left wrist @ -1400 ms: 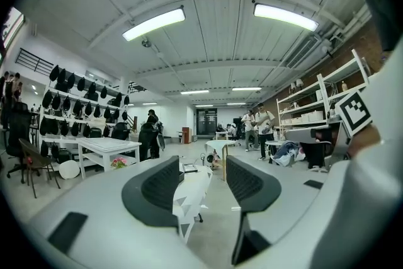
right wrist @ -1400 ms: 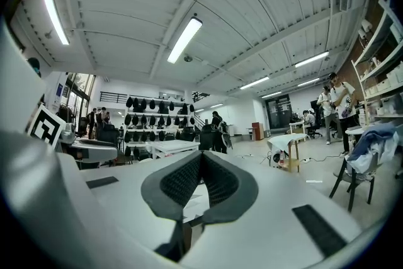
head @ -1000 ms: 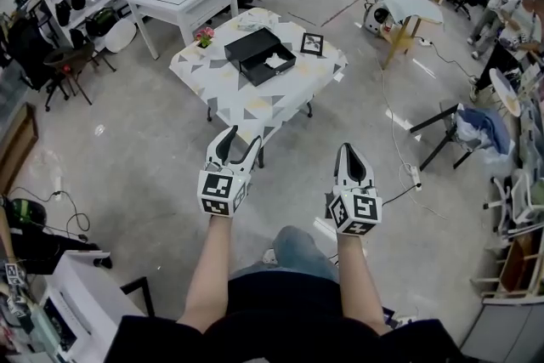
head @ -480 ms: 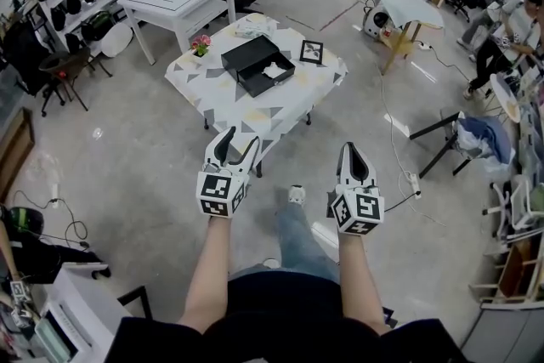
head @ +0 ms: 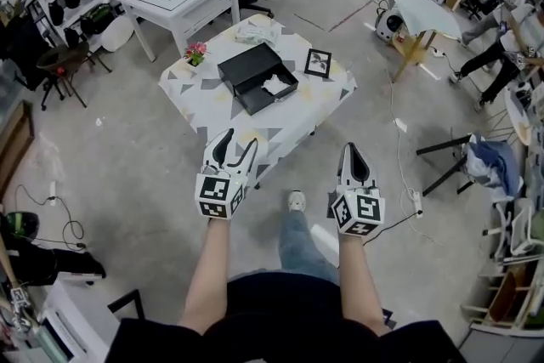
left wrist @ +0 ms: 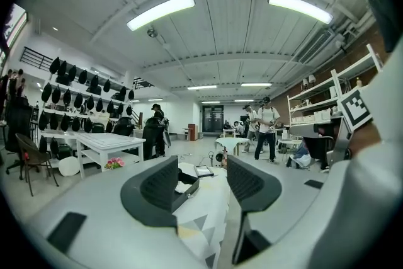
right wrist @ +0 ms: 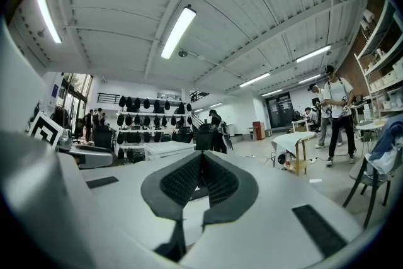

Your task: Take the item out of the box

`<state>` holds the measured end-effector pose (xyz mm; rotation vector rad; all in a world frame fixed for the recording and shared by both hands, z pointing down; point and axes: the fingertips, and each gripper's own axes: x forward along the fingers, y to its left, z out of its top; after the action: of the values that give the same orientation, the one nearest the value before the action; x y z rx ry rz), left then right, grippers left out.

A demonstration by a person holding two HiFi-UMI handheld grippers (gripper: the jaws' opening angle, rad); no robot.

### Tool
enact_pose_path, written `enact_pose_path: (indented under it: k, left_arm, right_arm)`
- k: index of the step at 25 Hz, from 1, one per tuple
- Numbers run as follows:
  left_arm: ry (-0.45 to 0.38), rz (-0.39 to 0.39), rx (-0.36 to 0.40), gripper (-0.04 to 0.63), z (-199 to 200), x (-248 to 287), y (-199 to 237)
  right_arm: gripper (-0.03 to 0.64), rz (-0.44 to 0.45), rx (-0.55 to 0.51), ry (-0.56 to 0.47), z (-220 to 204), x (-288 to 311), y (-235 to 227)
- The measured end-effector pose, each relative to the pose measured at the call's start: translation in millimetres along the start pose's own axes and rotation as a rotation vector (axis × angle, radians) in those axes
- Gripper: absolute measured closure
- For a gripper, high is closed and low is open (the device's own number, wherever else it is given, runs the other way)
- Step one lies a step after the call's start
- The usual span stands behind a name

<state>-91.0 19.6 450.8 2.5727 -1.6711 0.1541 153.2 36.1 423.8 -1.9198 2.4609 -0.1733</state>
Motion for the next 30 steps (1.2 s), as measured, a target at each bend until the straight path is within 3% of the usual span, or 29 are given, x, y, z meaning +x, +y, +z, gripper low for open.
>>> enact_pose_path:
  k: [16, 30]
  left_arm:
    - [0.033, 0.175, -0.054, 0.351, 13, 218, 82]
    - [0.074, 0.228, -0.056, 0.351, 15, 279, 116]
  right_arm:
    - [0.614, 0.255, -0.028, 0.074, 12, 285, -53]
    - [0.614, 0.342, -0.023, 0.122, 3, 374, -48]
